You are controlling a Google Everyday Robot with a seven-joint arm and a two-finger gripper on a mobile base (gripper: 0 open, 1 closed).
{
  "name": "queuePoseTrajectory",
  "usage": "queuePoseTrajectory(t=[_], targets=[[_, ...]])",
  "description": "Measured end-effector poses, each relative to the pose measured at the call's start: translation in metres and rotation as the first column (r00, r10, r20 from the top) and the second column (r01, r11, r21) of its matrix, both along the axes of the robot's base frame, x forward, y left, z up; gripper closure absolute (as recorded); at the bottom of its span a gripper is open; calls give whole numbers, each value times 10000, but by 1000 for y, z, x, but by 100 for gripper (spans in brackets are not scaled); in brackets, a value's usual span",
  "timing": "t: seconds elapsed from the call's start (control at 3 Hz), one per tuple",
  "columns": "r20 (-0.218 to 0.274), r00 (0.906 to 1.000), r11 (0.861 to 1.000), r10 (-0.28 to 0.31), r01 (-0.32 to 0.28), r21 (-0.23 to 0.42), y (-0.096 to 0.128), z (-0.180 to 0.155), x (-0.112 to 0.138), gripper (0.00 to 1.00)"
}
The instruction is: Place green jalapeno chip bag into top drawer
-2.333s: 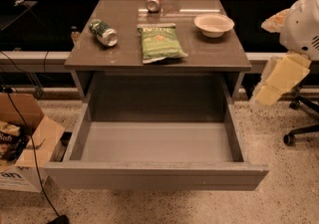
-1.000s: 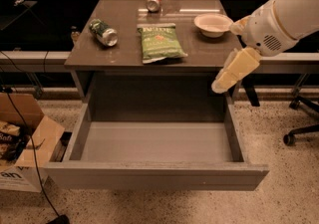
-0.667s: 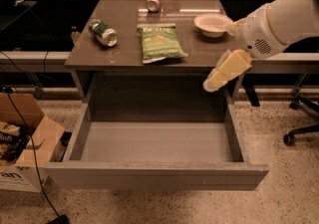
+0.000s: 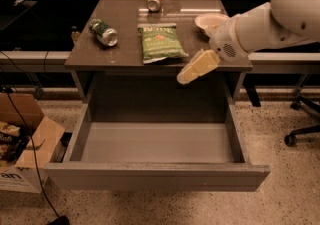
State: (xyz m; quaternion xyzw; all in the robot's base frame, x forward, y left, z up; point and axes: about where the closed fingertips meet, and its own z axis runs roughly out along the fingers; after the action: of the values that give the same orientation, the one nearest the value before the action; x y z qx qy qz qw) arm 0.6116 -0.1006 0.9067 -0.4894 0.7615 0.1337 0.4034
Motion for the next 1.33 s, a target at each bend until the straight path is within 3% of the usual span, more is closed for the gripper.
queuePoseTrajectory(t=[0.67,1.33], targets=[[-363,9992,9950,153,-116,992,36,-36,53,0],[-818,9961,9900,342,-226,1391,61,-59,96,0]])
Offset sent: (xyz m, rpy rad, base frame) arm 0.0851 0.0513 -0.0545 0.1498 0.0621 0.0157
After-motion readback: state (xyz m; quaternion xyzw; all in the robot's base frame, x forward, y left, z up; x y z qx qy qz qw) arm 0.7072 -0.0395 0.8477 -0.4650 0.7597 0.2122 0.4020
